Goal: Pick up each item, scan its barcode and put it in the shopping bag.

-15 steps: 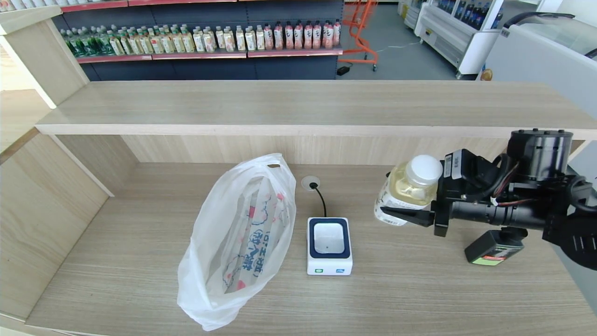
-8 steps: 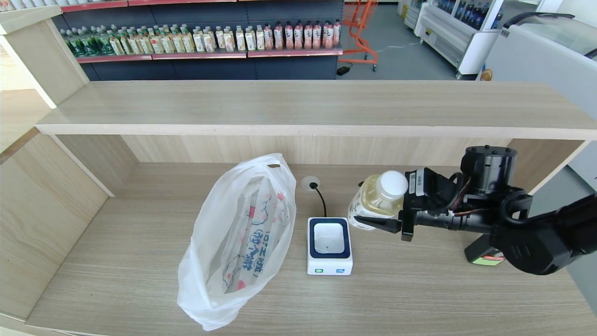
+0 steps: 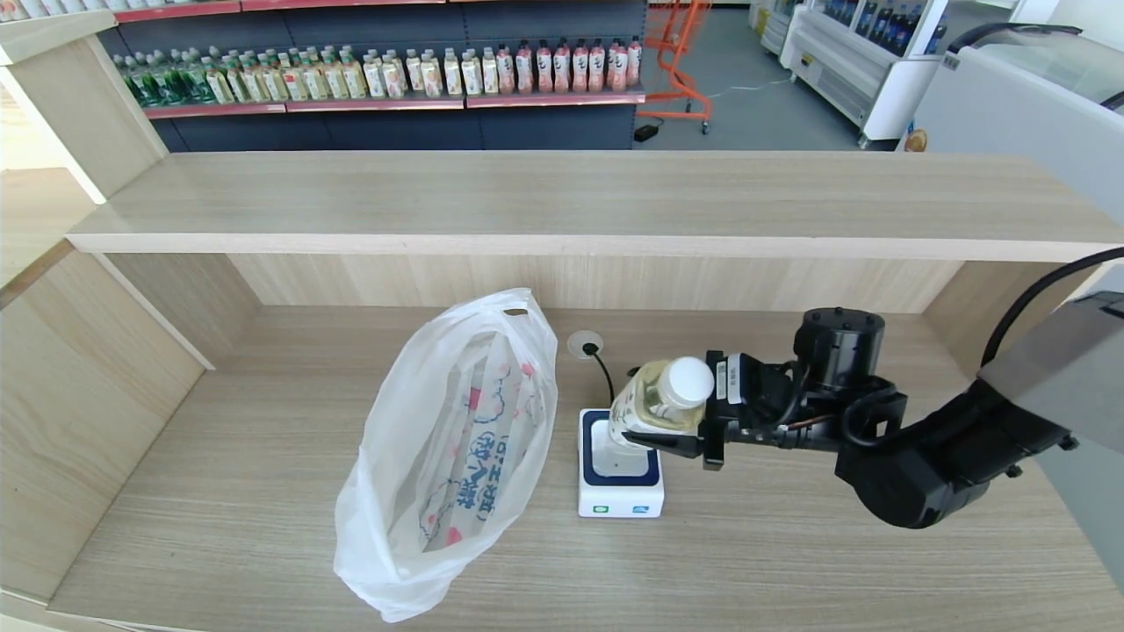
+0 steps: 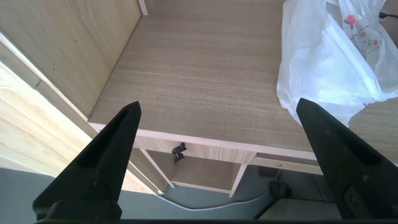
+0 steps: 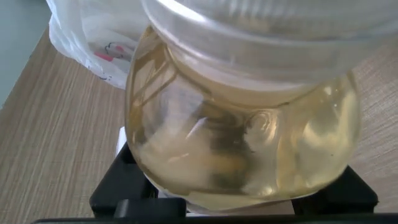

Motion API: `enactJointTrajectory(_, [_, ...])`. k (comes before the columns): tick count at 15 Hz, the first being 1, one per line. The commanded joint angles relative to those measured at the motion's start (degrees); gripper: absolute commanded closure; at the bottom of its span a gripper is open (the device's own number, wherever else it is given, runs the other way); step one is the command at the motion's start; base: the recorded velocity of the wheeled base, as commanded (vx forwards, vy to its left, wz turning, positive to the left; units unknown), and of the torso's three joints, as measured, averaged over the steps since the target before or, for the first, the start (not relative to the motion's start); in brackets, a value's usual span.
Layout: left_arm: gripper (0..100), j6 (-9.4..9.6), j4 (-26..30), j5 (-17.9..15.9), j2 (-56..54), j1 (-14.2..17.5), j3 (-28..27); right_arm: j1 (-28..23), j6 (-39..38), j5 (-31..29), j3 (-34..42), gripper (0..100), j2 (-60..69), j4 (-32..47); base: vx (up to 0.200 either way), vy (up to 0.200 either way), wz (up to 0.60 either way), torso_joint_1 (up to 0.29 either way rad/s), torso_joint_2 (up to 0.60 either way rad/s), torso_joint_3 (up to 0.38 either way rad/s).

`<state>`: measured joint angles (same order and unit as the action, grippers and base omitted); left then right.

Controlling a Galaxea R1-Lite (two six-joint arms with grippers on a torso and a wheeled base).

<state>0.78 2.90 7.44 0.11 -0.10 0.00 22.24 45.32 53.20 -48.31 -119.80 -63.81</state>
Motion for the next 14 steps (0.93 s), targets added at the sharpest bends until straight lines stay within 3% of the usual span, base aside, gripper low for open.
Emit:
enactJointTrajectory(1, [0, 0.01, 0.0, 0.03, -0.02, 0.01, 0.0, 0.35, 0.03, 0.41, -1.52, 100, -2.81, -0.79, 0.0, 0.0, 0.0, 0.0, 0.0, 0.0])
enactJointTrajectory(14, [0, 0.01, 0.0, 0.03, -0.02, 0.01, 0.0, 0.35, 0.2, 2.08, -5.65, 100, -6.33, -3.61, 0.0, 0.0, 0.0, 0.0, 0.0, 0.0])
